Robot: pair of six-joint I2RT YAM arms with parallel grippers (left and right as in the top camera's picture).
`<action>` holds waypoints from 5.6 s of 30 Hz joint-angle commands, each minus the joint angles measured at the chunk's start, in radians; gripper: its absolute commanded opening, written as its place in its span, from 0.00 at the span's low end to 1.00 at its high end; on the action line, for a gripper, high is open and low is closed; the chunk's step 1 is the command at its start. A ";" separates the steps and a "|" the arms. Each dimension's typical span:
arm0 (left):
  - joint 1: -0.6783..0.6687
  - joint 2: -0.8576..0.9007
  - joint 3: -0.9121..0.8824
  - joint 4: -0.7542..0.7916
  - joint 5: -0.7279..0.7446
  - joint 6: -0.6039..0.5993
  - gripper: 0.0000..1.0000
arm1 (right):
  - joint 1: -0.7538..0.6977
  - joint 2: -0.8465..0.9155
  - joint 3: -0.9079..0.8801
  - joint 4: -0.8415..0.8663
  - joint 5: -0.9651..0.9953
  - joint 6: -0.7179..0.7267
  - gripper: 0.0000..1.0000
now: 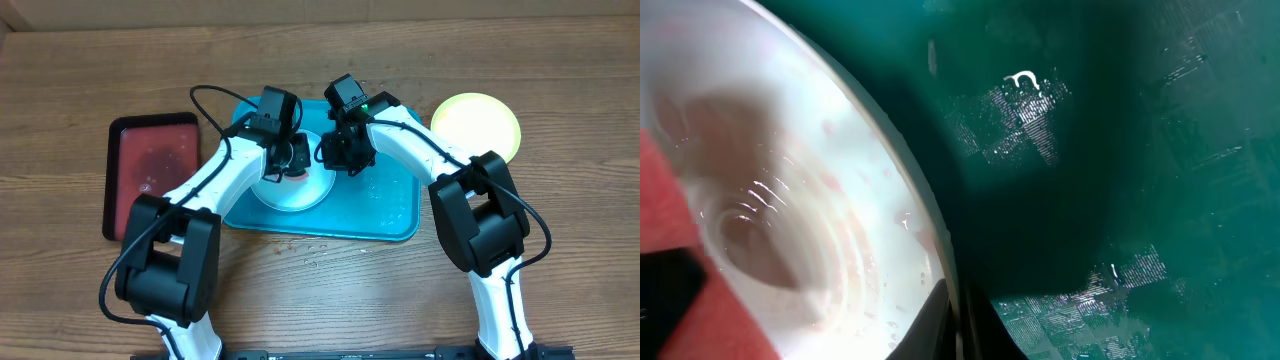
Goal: Clean dirty plates on tray and stack at the side
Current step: 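Bring the left-held sponge onto the white plate, then scrub the white plate's red smear with the sponge while right gripper holds rim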
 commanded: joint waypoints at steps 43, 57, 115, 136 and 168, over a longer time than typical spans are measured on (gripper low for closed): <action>0.009 0.121 0.106 -0.135 -0.066 0.021 0.17 | 0.005 0.018 -0.006 -0.008 0.030 0.008 0.04; 0.050 0.120 0.125 -0.226 -0.402 0.051 0.04 | 0.005 0.018 -0.006 -0.008 0.042 0.005 0.04; 0.036 0.232 0.254 -0.293 0.220 0.048 0.04 | 0.005 0.018 -0.006 -0.007 0.049 0.005 0.04; 0.035 0.231 0.252 -0.498 -0.455 0.208 0.04 | 0.005 0.018 -0.006 -0.004 0.053 0.005 0.04; 0.031 0.231 0.252 -0.331 0.301 0.222 0.04 | 0.005 0.018 -0.006 -0.004 0.053 0.005 0.04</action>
